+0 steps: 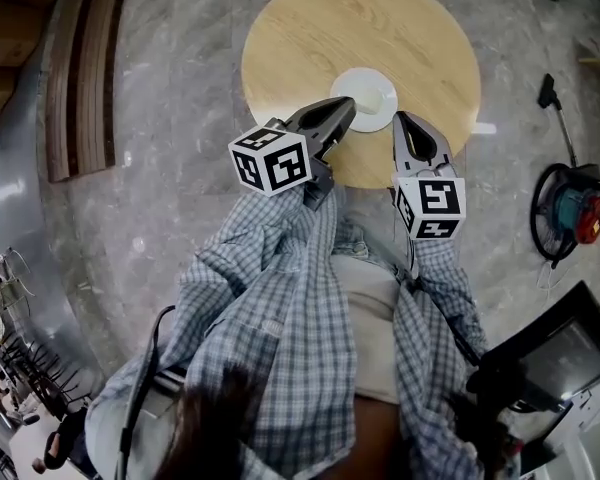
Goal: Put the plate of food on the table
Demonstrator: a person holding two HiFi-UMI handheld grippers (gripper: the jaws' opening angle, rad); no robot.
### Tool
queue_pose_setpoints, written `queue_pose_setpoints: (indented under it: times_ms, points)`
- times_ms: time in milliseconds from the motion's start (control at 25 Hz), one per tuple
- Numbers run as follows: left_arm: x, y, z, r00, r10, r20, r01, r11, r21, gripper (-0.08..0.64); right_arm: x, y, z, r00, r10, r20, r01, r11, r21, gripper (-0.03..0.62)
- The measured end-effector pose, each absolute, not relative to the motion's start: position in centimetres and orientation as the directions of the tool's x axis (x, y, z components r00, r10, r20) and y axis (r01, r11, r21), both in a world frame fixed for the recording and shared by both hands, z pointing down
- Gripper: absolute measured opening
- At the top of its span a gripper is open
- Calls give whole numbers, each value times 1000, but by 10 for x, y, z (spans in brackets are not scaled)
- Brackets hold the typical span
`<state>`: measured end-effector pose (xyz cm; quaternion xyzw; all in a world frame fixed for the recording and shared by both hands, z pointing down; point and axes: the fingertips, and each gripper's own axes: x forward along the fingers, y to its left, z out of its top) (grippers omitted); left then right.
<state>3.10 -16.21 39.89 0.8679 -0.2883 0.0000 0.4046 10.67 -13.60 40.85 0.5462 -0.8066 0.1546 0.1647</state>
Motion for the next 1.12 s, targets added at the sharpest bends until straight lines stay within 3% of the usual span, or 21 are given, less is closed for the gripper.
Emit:
queue_pose_setpoints:
  times_ms: [280,600,1120]
  points:
    - [26,-161,375,801,-552,233,-568,-577,587,8,119,-132,383,-323,-876,358,-945,318,-72,8]
    - [39,-154,367,823,-509,253,-564,-672,481,8,121,-134,377,-325,-882,342,-945,311,-97,8]
    - [40,-149,370,817,-515,261,-573,-668,474,8,117,-126,384,-383,-851,359,-924,357,-139,8]
